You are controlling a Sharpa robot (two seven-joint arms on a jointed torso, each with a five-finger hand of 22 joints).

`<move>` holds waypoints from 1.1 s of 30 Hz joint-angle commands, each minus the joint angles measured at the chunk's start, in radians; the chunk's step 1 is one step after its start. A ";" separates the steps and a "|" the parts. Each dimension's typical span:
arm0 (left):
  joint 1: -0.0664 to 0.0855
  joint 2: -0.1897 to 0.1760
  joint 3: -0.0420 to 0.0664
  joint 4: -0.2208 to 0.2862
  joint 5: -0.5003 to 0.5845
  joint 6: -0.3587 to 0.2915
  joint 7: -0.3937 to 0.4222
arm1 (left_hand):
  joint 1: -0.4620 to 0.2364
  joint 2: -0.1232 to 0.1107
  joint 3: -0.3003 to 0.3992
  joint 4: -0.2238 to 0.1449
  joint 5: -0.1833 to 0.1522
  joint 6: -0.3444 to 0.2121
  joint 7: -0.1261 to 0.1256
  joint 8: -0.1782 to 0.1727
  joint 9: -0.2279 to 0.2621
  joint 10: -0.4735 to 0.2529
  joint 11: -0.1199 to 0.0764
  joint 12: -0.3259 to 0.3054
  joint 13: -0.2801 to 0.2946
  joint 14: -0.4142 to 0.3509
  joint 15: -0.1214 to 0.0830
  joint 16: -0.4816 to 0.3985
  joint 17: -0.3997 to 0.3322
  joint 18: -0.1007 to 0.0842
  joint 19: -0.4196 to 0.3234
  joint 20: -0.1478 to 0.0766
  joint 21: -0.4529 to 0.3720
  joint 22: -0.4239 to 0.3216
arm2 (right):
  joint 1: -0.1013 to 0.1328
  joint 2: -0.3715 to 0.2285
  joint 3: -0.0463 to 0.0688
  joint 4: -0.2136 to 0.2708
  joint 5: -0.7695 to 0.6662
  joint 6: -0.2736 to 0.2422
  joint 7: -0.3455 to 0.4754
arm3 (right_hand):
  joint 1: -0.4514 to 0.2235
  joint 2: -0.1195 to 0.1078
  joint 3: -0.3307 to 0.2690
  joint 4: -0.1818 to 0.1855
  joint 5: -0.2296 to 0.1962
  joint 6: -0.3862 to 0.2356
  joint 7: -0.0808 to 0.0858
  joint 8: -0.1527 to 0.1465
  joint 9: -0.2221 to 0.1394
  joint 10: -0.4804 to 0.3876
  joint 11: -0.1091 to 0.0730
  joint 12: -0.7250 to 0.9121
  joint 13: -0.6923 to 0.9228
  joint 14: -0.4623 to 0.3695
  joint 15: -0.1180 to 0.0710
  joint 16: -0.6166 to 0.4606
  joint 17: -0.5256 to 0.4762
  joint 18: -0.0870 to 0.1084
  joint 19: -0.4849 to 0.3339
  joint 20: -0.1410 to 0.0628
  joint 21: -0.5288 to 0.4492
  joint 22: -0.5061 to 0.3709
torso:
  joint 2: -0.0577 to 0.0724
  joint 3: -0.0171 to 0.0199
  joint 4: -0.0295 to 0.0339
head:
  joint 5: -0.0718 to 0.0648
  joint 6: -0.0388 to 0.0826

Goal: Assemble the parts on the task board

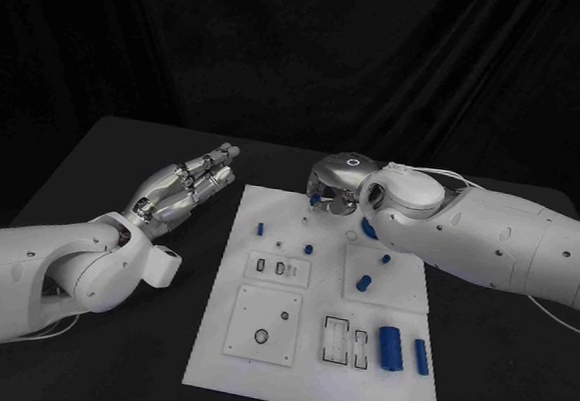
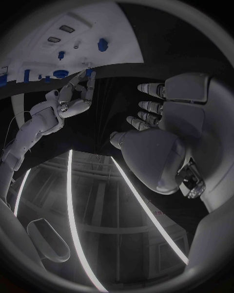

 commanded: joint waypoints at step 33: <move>0.003 -0.001 0.001 0.001 -0.004 0.026 0.104 | 0.021 0.007 0.018 0.001 0.006 0.026 0.008 0.006 0.003 0.002 0.015 -0.002 0.002 0.000 0.019 -0.004 -0.002 0.018 0.003 0.016 0.006 0.003 | -0.029 0.032 0.001 -0.036 -0.001 0.031 -0.019 | -0.011 -0.019 0.022 0.001 0.000 -0.028 -0.004 -0.009 -0.002 -0.033 0.001 -0.003 -0.001 -0.003 0.003 0.005 0.001 -0.020 -0.006 0.006 0.016 0.025 | -0.001 -0.0012 -0.0022 | -0.008 0.010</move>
